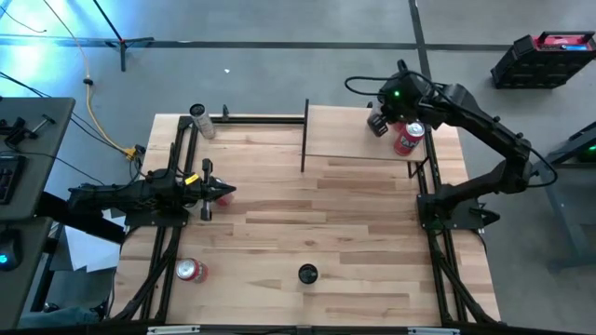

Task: Place canned beverage on shelf
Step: Put the white soda can on the shelf

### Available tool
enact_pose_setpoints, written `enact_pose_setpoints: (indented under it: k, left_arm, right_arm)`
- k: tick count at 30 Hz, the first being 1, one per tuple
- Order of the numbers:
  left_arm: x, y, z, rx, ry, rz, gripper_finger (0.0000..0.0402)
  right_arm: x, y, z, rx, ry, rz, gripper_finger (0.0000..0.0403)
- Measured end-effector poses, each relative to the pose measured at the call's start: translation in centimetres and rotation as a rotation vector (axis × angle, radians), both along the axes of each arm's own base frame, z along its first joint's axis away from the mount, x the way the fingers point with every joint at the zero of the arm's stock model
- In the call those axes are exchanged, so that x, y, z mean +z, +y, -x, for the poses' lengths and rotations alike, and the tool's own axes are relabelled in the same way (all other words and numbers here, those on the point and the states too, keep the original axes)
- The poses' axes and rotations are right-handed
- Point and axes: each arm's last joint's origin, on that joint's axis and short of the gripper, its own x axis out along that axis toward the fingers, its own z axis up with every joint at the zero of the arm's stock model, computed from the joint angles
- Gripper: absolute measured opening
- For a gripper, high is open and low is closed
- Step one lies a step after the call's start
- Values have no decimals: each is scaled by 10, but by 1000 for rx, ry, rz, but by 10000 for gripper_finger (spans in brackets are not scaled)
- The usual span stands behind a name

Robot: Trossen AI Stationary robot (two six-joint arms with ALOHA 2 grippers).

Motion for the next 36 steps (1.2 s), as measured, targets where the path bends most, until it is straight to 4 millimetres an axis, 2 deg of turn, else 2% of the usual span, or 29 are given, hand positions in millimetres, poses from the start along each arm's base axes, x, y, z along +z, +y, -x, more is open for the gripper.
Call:
enact_pose_setpoints:
  k: [8,12,20,25,36]
  left_arm:
    - [0,0,0,0,0,0,3]
    - [0,0,0,0,-1,0,3]
    - [0,0,0,0,-1,0,3]
    - [0,0,0,0,-1,0,3]
    - [0,0,0,0,0,0,3]
  right_arm:
    - [7,-8,-9,27,-17,139,142]
    - [2,-17,-12,4,89,196,174]
    - [-8,-36,-16,-37,123,160,227]
    - [-10,-41,-15,-59,136,160,246]
    - [-13,-38,-12,-34,170,124,248]
